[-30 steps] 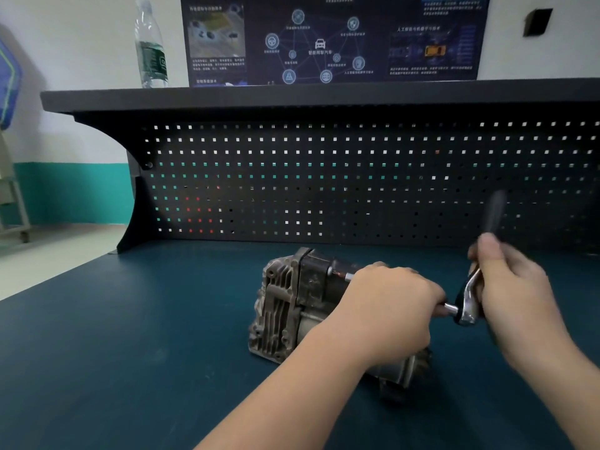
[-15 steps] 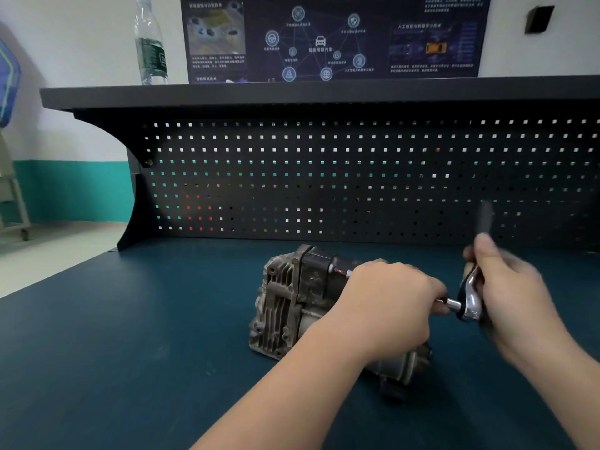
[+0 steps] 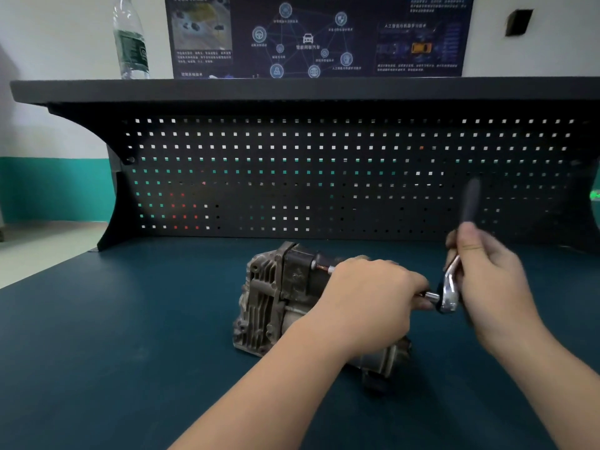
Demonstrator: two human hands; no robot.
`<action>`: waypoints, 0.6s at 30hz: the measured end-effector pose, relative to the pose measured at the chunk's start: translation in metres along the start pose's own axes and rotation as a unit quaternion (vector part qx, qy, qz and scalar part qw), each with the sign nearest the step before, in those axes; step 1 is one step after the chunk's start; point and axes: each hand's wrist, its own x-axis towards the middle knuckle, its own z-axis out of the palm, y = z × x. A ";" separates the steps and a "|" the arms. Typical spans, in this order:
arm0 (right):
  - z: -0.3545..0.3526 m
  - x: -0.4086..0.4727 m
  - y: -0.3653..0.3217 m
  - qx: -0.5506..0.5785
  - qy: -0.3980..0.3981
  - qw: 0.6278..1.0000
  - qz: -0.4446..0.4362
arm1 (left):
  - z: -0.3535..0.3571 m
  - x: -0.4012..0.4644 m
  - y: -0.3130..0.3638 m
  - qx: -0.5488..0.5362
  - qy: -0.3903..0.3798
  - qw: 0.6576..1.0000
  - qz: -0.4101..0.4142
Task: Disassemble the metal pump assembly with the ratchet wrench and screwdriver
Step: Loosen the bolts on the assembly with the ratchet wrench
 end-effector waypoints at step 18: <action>0.002 0.000 0.007 0.036 -0.018 0.977 0.211 | 0.003 0.001 0.002 0.035 -0.007 0.999 -0.005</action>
